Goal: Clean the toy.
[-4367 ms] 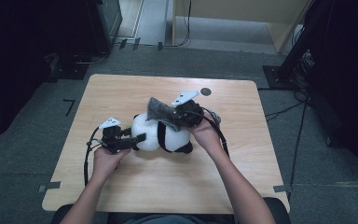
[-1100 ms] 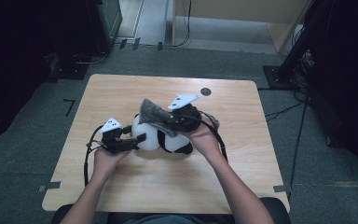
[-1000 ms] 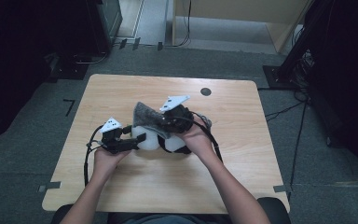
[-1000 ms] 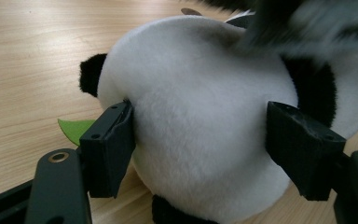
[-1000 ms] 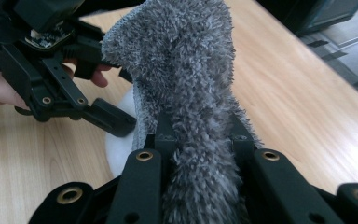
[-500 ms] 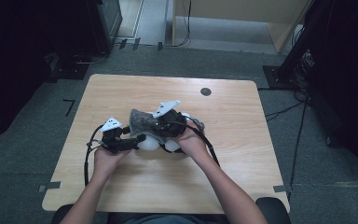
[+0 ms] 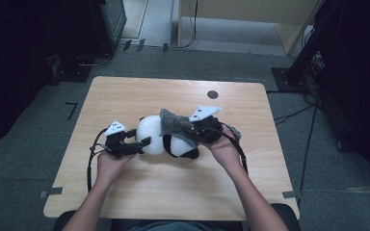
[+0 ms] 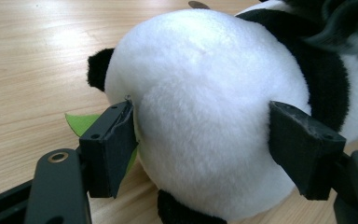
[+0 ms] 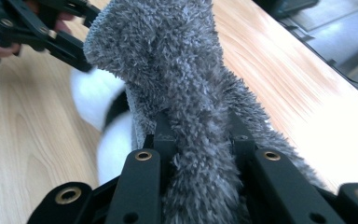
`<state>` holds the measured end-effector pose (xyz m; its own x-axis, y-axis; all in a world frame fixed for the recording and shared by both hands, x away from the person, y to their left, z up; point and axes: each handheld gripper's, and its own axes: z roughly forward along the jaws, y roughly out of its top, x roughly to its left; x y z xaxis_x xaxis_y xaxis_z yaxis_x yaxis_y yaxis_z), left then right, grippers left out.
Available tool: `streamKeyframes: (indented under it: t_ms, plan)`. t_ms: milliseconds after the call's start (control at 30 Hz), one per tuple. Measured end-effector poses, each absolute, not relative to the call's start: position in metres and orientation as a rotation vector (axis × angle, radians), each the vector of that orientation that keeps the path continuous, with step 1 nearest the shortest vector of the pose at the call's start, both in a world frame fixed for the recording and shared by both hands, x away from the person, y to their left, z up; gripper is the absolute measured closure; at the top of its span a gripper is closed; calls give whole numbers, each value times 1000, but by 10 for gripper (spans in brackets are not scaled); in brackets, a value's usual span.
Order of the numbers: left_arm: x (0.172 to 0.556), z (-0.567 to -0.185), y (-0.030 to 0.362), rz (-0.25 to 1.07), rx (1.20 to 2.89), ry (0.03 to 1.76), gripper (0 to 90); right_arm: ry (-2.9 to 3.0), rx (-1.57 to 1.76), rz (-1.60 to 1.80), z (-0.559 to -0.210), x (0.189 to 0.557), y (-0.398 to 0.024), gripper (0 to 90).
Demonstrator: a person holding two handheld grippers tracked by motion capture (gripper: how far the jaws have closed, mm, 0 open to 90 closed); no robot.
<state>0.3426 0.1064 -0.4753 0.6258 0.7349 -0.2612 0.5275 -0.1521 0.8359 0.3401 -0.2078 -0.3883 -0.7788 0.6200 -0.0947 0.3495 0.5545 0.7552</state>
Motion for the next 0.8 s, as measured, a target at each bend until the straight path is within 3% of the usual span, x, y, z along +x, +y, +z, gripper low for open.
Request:
streamKeyframes:
  t_ms: [233, 433, 800]
  plan:
    - [343, -476, 106, 240, 1813, 1026, 254, 2413, 869, 1060, -396, 337, -238, 724]
    - [342, -476, 107, 243, 1816, 1019, 255, 2411, 861, 1099, -390, 335, -239, 733]
    - [341, -475, 106, 248, 1814, 1013, 259, 2466, 713, 1158, -372, 341, -178, 735]
